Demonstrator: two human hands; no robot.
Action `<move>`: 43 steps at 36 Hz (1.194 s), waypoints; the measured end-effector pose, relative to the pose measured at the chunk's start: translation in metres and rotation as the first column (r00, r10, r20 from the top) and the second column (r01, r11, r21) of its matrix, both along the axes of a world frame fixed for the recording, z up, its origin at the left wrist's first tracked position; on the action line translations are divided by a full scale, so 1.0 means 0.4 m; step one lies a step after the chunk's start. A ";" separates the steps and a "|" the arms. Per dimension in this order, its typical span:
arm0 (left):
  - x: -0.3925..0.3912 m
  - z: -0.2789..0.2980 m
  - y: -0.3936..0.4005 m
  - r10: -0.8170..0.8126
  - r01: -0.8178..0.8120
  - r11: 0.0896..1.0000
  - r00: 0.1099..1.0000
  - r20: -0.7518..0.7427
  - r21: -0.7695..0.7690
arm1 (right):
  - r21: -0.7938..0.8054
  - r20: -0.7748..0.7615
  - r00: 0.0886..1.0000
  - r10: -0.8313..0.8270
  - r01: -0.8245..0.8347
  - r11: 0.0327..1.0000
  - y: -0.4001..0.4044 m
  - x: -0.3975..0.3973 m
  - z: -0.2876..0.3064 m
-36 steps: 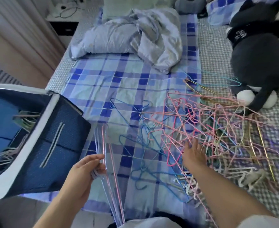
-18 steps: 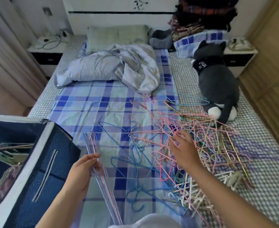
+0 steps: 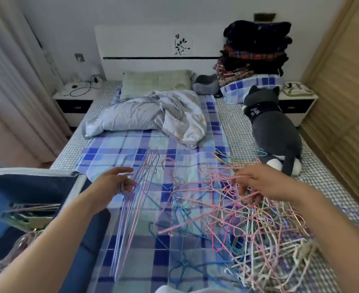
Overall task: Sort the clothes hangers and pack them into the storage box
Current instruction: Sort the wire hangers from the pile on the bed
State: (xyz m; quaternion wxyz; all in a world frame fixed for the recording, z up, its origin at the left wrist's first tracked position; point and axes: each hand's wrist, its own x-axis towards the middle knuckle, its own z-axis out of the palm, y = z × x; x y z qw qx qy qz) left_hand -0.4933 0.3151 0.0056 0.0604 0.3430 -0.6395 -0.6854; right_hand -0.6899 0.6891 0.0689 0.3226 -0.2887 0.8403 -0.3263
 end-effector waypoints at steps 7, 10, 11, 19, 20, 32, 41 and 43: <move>-0.008 0.067 -0.001 -0.281 0.282 0.959 0.959 0.029 -0.018 | -0.058 0.058 0.986 0.155 -0.152 0.987 -0.062 0.032 0.046; 0.004 0.103 0.012 -0.353 0.354 0.935 0.935 -0.021 0.038 | -0.106 0.086 0.979 0.183 -0.174 0.979 -0.095 0.040 0.036; 0.012 0.113 0.015 -0.361 0.364 0.928 0.931 -0.047 0.080 | -0.125 0.103 0.978 0.183 -0.170 0.977 -0.103 0.041 0.028; 0.070 0.123 0.042 -0.308 0.345 0.884 0.938 -0.160 0.315 | -0.024 0.237 0.955 0.180 -0.179 0.983 -0.099 0.010 -0.113; 0.073 0.120 0.053 -0.325 0.362 0.871 0.932 -0.162 0.334 | -0.002 0.243 0.956 0.165 -0.170 0.985 -0.093 0.009 -0.136; 0.072 -0.044 0.280 -0.555 0.520 0.824 0.820 0.137 0.224 | 0.213 -0.016 0.814 -0.581 0.571 0.793 0.113 0.226 -0.495; 0.124 -0.195 0.366 -0.419 0.364 0.907 0.834 0.359 0.213 | 0.431 0.075 0.681 -0.729 0.637 0.639 0.310 0.219 -0.596; 0.133 -0.209 0.378 -0.380 0.328 0.924 0.843 0.380 0.198 | 0.372 0.216 0.548 -0.808 0.719 0.587 0.311 0.172 -0.604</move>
